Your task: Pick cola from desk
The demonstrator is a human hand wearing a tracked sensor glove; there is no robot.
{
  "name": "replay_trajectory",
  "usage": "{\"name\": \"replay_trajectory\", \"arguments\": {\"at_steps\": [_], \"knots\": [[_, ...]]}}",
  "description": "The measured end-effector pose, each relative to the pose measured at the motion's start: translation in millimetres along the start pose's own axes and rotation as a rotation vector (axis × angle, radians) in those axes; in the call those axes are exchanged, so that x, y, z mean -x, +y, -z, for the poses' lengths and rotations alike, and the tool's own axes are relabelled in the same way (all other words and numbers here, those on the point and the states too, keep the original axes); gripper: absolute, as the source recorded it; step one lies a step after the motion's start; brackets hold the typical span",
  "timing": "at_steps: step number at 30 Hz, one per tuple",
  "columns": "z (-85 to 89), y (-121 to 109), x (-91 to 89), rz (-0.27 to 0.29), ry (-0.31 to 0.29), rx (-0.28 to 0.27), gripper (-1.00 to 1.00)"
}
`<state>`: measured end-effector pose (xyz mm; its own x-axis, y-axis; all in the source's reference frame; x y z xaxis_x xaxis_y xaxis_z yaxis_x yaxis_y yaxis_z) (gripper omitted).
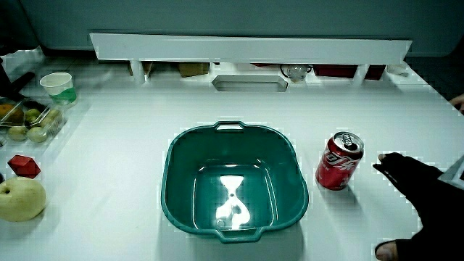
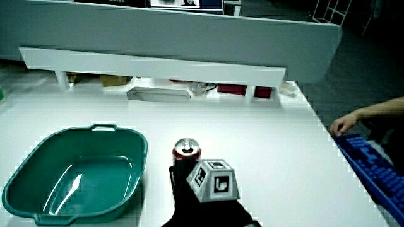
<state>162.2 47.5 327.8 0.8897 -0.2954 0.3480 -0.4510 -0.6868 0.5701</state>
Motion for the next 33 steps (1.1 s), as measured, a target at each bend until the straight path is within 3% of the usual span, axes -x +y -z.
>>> {"name": "replay_trajectory", "arguments": {"at_steps": [1, 2, 3, 4, 6, 8, 9, 10, 11, 13, 14, 15, 17, 22, 23, 24, 25, 28, 29, 33], "knots": [[-9.1, 1.7, 3.0, 0.006, -0.018, 0.031, 0.00], [-11.3, 5.6, -1.1, 0.013, 0.003, 0.034, 0.00], [0.5, 11.5, -17.0, 0.042, 0.000, -0.029, 0.00], [-15.6, 11.8, -6.3, 0.040, 0.046, 0.039, 0.00], [-13.9, 23.5, -20.0, 0.009, 0.082, 0.035, 0.00], [-22.8, 28.5, -21.1, 0.079, 0.109, 0.039, 0.00], [-33.4, 29.2, -16.8, 0.108, 0.025, 0.010, 0.00], [-33.6, 34.9, -22.7, 0.121, 0.087, 0.053, 0.00], [-7.6, 50.8, -56.0, 0.133, 0.080, -0.025, 0.00], [-27.9, 48.9, -40.3, 0.088, 0.120, -0.031, 0.00], [-23.9, 53.6, -49.5, 0.105, 0.123, -0.038, 0.00], [-31.9, 52.8, -43.7, 0.094, 0.158, -0.018, 0.00], [-32.1, 56.8, -48.4, 0.101, 0.119, -0.053, 0.00], [-37.4, 70.7, -56.8, 0.117, 0.182, -0.032, 0.00], [-37.9, 73.9, -58.5, 0.108, 0.155, -0.044, 0.00], [-38.3, 77.4, -61.2, 0.128, 0.200, -0.036, 0.00], [-44.1, 76.7, -55.1, 0.164, 0.266, 0.058, 0.00], [-32.1, 96.4, -75.8, 0.153, 0.217, 0.008, 0.00], [-35.4, 98.4, -72.9, 0.119, 0.218, 0.019, 0.00], [-35.8, 110.1, -79.2, 0.140, 0.262, 0.029, 0.00]]}}
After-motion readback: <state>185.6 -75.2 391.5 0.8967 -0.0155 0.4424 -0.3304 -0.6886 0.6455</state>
